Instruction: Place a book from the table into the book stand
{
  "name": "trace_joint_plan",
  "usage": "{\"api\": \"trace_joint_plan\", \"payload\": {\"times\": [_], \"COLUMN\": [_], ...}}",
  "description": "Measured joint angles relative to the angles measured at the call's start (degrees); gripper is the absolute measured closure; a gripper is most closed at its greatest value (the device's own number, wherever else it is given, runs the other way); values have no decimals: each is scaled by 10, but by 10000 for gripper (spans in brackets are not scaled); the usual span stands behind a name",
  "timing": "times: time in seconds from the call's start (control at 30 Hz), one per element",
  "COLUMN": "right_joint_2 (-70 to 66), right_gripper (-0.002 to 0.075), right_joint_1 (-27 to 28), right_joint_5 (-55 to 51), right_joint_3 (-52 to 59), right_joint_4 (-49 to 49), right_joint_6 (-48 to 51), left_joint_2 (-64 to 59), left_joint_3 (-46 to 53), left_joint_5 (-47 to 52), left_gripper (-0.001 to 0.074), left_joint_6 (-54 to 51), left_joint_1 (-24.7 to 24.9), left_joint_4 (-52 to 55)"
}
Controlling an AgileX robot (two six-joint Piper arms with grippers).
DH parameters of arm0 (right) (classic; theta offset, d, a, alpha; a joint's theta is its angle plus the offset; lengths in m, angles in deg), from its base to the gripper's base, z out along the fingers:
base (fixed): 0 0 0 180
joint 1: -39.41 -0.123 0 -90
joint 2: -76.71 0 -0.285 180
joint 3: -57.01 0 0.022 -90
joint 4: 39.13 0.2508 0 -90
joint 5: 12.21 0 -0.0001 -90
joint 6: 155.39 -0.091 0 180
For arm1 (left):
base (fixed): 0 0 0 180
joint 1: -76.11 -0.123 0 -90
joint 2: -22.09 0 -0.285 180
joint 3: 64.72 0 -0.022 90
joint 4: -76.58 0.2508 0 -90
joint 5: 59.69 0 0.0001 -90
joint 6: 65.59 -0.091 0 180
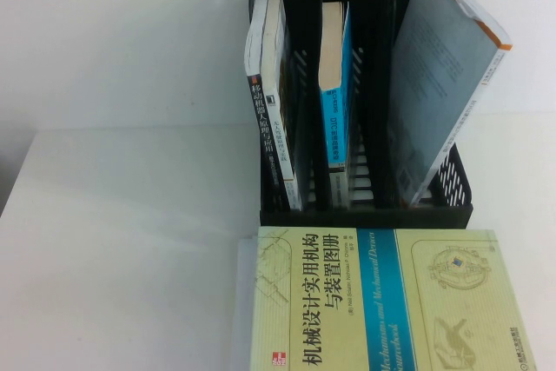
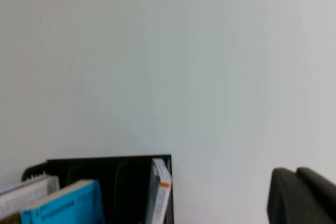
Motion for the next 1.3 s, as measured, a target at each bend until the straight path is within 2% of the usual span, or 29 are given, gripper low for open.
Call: {"api": "trace_joint_plan", "payload": {"times": [0.1,0.3,0.5,0.63,0.77,0.93,1.3], "right_joint_2": [0,-16,-128,-256,-371,-491,-640], "right_gripper": [727,727,727,727,727,727,727], "right_joint_1": [0,0,0,0,0,0,0], "right_joint_5": [-117,-388,-578,-667,-678,-641,-542], "right_joint_3": [-53,-156,-240,-278,-289,-290,-290], "right_joint_4": [1,5,24,67,142,231,279], "right_joint_6": [-2,-3,-19,-11,47,121,187], "left_joint_2": [-3,-72,-182,-256,-331,-429,-619], "left_joint_3": [-71,-156,-211,-217,-218,-218,-219], "left_joint_5": [130,259,392,420,432,469,478], "left_gripper": [737,737,737,737,737,737,737], "left_joint_6": [4,14,7,-57,-148,-270,-429], "left_joint_1": [0,0,0,0,0,0,0], "left_joint_4": [-9,-26,-118,-225,-350,-509,-676]}}
